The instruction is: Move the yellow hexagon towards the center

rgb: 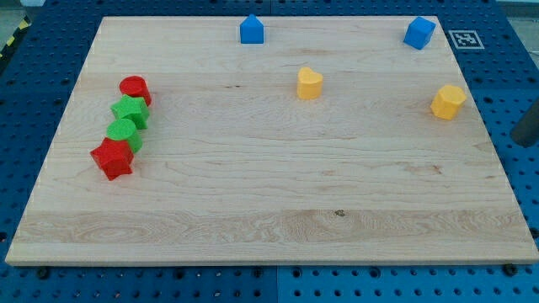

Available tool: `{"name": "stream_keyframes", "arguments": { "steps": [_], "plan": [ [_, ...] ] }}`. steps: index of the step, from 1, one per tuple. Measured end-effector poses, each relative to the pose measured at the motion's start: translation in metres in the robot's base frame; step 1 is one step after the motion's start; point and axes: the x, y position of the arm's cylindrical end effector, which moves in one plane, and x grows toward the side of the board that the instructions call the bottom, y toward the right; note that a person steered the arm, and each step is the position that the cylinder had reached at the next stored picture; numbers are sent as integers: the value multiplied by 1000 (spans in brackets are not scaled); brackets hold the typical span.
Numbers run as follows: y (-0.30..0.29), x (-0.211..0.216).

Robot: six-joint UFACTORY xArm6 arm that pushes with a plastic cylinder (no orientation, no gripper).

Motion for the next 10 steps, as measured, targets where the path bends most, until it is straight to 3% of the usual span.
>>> {"name": "stream_keyframes", "arguments": {
  "steps": [2, 5, 6, 10],
  "plan": [
    [-2, -43],
    [-63, -52],
    [-58, -60],
    [-157, -66]
  ]
}}
